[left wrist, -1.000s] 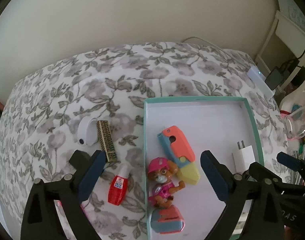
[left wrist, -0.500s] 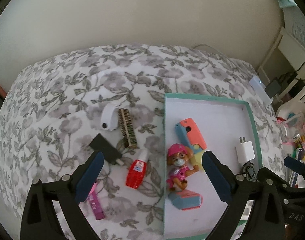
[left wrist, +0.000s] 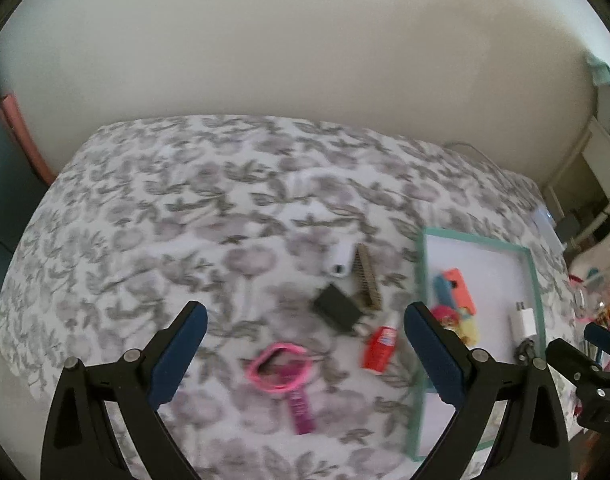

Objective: Organize rigid objects
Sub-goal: 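Move both open grippers back over the pink watch band and lipstick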

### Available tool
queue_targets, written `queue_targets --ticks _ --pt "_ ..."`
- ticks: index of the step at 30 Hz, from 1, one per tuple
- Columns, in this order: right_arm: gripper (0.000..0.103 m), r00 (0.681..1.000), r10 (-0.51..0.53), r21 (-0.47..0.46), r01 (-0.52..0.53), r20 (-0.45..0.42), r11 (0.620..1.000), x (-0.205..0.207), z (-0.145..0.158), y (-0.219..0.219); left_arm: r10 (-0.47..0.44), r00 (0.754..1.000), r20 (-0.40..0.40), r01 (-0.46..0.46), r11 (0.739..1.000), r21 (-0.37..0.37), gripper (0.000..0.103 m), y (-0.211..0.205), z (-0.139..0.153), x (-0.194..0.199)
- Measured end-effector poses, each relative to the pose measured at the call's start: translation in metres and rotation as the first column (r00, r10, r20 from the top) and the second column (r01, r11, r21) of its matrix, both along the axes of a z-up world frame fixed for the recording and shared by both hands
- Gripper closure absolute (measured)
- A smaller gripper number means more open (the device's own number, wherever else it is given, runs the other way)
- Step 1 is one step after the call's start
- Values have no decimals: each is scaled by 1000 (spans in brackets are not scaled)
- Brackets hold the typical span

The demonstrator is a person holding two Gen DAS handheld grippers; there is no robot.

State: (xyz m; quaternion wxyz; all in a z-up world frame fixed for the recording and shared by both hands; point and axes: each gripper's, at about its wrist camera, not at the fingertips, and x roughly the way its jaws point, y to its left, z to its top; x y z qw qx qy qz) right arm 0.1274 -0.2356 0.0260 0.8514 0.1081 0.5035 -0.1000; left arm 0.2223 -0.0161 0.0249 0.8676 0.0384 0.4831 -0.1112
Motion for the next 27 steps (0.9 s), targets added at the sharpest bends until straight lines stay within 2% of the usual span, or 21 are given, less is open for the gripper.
queue_targets --ticks 9,15,22,27 --pt "0 995 102 26 -102 6 994 25 -3 68 85 996 -11 -85 996 9 4 65 -6 10" --pt "1 989 141 38 -139 -50 990 37 -32 98 102 994 -45 -101 994 27 4 84 -30 15" --pt "14 973 191 47 -187 -132 981 49 -74 124 87 989 -120 -80 995 64 4 81 -71 22" --pt "17 955 228 61 -220 -189 974 55 -106 144 84 982 -167 -73 995 72 4 84 -97 25"
